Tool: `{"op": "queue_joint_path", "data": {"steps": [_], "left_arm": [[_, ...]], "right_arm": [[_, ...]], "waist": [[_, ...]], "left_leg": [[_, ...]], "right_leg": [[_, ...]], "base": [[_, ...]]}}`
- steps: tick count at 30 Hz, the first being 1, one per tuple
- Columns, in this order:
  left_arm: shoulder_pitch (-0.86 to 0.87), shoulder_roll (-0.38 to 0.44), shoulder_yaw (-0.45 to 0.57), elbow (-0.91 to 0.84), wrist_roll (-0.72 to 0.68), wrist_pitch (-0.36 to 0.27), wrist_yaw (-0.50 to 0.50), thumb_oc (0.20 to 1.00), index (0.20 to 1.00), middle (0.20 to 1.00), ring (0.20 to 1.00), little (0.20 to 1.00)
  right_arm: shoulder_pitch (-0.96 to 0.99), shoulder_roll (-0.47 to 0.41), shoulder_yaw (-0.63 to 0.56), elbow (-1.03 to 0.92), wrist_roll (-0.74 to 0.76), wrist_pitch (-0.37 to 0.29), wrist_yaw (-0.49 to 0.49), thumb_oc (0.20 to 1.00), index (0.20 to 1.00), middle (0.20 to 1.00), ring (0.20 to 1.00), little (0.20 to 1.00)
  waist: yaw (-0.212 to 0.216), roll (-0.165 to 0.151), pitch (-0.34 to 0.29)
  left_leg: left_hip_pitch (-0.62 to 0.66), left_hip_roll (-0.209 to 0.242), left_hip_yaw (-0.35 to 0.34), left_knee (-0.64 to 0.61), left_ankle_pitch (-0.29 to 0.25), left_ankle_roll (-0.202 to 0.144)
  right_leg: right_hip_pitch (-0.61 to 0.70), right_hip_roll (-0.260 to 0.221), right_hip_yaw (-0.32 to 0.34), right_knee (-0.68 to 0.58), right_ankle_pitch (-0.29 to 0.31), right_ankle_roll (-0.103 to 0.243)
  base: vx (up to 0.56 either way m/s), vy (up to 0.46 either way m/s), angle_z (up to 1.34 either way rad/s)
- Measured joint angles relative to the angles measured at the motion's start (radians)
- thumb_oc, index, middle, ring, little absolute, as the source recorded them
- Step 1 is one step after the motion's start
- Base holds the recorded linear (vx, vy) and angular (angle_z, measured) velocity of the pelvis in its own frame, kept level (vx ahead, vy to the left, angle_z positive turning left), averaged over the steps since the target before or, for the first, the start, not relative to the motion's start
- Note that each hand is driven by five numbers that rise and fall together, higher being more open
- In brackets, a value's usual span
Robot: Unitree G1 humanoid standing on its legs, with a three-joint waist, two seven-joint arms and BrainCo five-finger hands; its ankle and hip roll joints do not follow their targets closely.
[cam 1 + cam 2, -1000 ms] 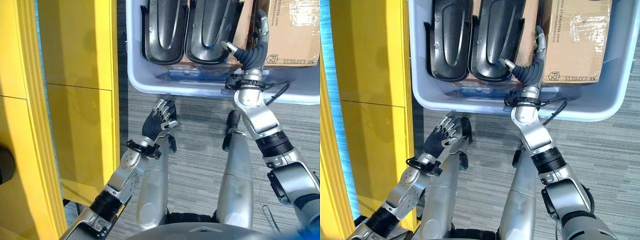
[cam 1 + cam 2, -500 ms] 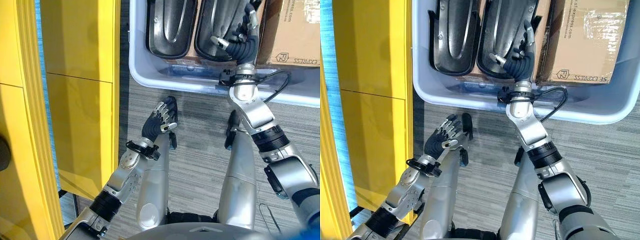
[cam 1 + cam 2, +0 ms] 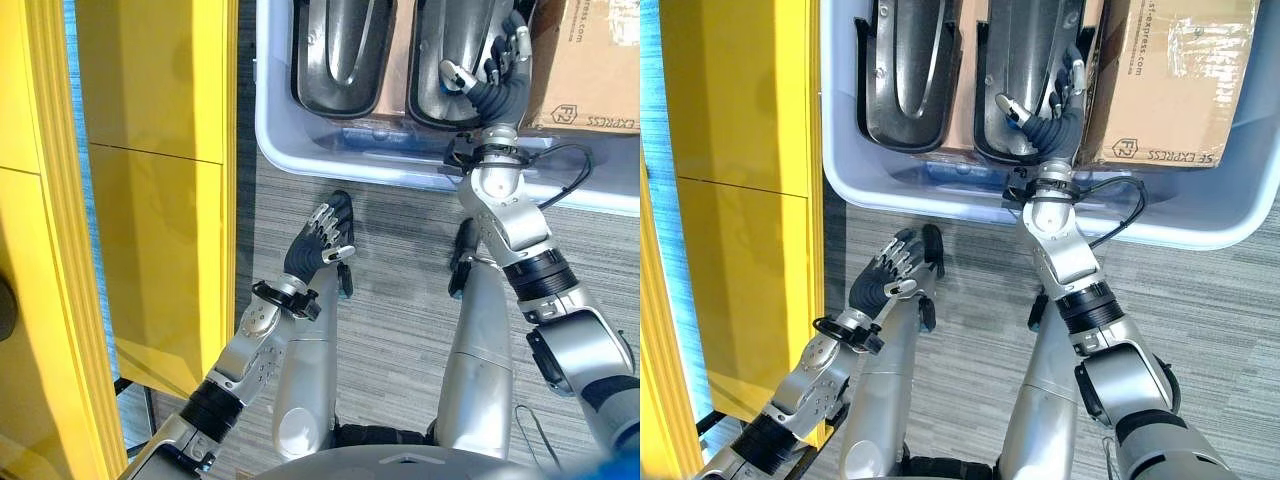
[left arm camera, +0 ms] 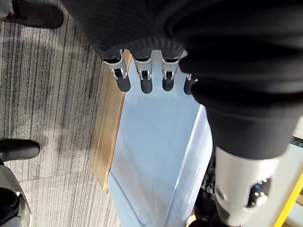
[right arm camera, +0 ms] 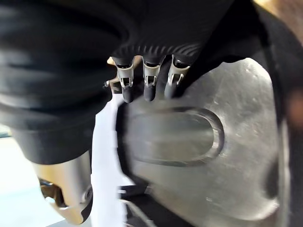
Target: Move parts from the plastic box to the shelf.
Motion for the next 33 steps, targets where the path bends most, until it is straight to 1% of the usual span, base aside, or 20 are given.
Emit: {"op": "queue_joint_path", "data": {"steps": [5,8,9,11,13,15,17,20,21,23,26,30,33], "left_arm": [[0.001,0.0,0.001,0.0,0.003,-0.001,0.0,1.0,1.0,1.0,1.0,1.0],[0.006,0.002,0.001,0.001,0.002,-0.005,-0.003,1.0,1.0,1.0,1.0,1.0],[0.007,0.006,0.001,0.003,-0.001,-0.01,-0.005,1.0,1.0,1.0,1.0,1.0],[0.014,0.013,0.0,0.004,-0.005,-0.032,-0.028,1.0,1.0,1.0,1.0,1.0],[0.026,0.014,-0.001,0.006,-0.005,-0.045,-0.04,1.0,1.0,1.0,1.0,1.0],[0.045,0.013,-0.002,0.01,-0.006,-0.051,-0.053,1.0,1.0,1.0,1.0,1.0],[0.049,0.013,-0.007,0.011,-0.006,-0.052,-0.054,1.0,1.0,1.0,1.0,1.0],[0.049,0.012,-0.021,0.013,-0.019,-0.072,-0.069,1.0,1.0,1.0,1.0,1.0],[0.049,0.012,-0.02,0.014,-0.035,-0.073,-0.072,1.0,1.0,1.0,1.0,1.0],[0.048,0.009,-0.02,0.031,-0.042,-0.083,-0.073,1.0,1.0,1.0,1.0,1.0],[0.048,0.002,-0.022,0.034,-0.042,-0.088,-0.071,1.0,1.0,1.0,1.0,1.0],[0.048,0.001,-0.022,0.032,-0.043,-0.09,-0.069,1.0,1.0,1.0,1.0,1.0],[0.048,0.001,-0.021,0.033,-0.044,-0.09,-0.069,1.0,1.0,1.0,1.0,1.0]], "right_arm": [[0.002,-0.005,0.034,-0.151,-0.187,-0.082,0.035,1.0,1.0,1.0,1.0,1.0],[0.002,-0.005,0.098,-0.254,-0.264,-0.088,0.057,1.0,1.0,1.0,1.0,1.0],[-0.003,-0.004,0.13,-0.302,-0.316,-0.102,0.065,1.0,1.0,1.0,1.0,1.0],[-0.005,-0.005,0.165,-0.34,-0.393,-0.115,0.052,1.0,1.0,1.0,1.0,1.0],[-0.006,-0.006,0.164,-0.354,-0.424,-0.113,0.029,1.0,1.0,1.0,1.0,1.0],[0.002,-0.006,0.167,-0.355,-0.447,-0.097,-0.012,1.0,1.0,1.0,1.0,1.0],[0.011,-0.006,0.166,-0.35,-0.469,-0.071,-0.052,1.0,1.0,1.0,1.0,1.0],[0.03,-0.006,0.149,-0.287,-0.489,-0.022,-0.161,1.0,1.0,1.0,1.0,1.0],[0.048,-0.007,0.124,-0.239,-0.497,-0.018,-0.205,1.0,1.0,1.0,1.0,1.0],[0.073,-0.014,0.071,-0.209,-0.506,-0.033,-0.241,1.0,1.0,1.0,1.0,1.0],[0.072,-0.014,0.056,-0.237,-0.506,-0.057,-0.251,1.0,1.0,1.0,1.0,1.0],[0.08,-0.015,0.056,-0.248,-0.494,-0.04,-0.247,1.0,1.0,1.0,1.0,1.0],[0.08,-0.03,0.056,-0.207,-0.438,-0.028,-0.236,1.0,1.0,1.0,1.0,1.0]], "waist": [[-0.001,0.0,0.0],[0.001,0.0,0.0],[0.004,0.0,0.0],[0.004,0.005,-0.003],[0.003,0.014,-0.009],[0.001,0.024,-0.015],[0.001,0.032,-0.02],[0.002,0.036,-0.023],[0.001,0.036,-0.023],[-0.002,0.036,-0.023],[-0.019,0.036,-0.023],[-0.028,0.036,-0.023],[-0.025,0.036,-0.023]], "left_leg": [[-0.004,-0.001,0.006,0.003,0.004,-0.005],[0.002,-0.002,0.01,0.002,0.004,-0.005],[0.013,-0.003,0.016,-0.001,0.004,-0.005],[0.032,-0.003,0.017,-0.012,0.003,0.001],[0.035,-0.004,0.017,-0.018,0.006,0.004],[0.039,-0.004,0.021,-0.022,0.004,0.0],[0.04,-0.004,0.023,-0.023,0.006,0.004],[0.045,-0.004,0.033,-0.023,0.007,0.004],[0.044,-0.004,0.036,-0.022,0.008,0.003],[0.044,-0.004,0.037,-0.022,0.009,0.0],[0.046,-0.003,0.04,-0.023,0.005,0.005],[0.054,-0.005,0.051,-0.037,0.007,0.004],[0.053,-0.005,0.052,-0.035,0.01,-0.001]], "right_leg": [[-0.006,-0.001,0.004,0.002,0.002,0.002],[-0.006,-0.002,0.01,0.007,0.003,0.005],[-0.003,-0.002,0.016,0.009,0.003,0.005],[0.01,-0.002,0.017,0.01,0.0,-0.001],[0.01,-0.001,0.017,0.01,0.0,-0.002],[0.01,-0.001,0.02,0.009,0.001,-0.003],[0.01,-0.001,0.021,0.008,0.001,-0.003],[0.01,-0.002,0.028,0.006,0.002,-0.003],[0.01,-0.002,0.028,0.003,0.002,-0.001],[0.01,-0.002,0.029,0.001,0.003,0.0],[0.01,-0.002,0.031,-0.001,0.003,0.001],[0.006,0.001,0.044,-0.005,0.005,0.004],[0.005,0.001,0.045,-0.004,0.008,0.009]], "base": [[0.0,0.008,0.0],[0.0,0.041,-0.01],[-0.01,0.033,-0.04],[0.0,0.037,-0.01],[0.0,0.051,0.0],[0.0,0.049,-0.03],[0.0,0.02,-0.01],[0.0,0.026,-0.04],[-0.01,0.015,-0.03],[-0.01,0.031,-0.02],[0.0,0.023,-0.01],[0.0,0.015,-0.04],[0.0,-0.022,0.0]]}}
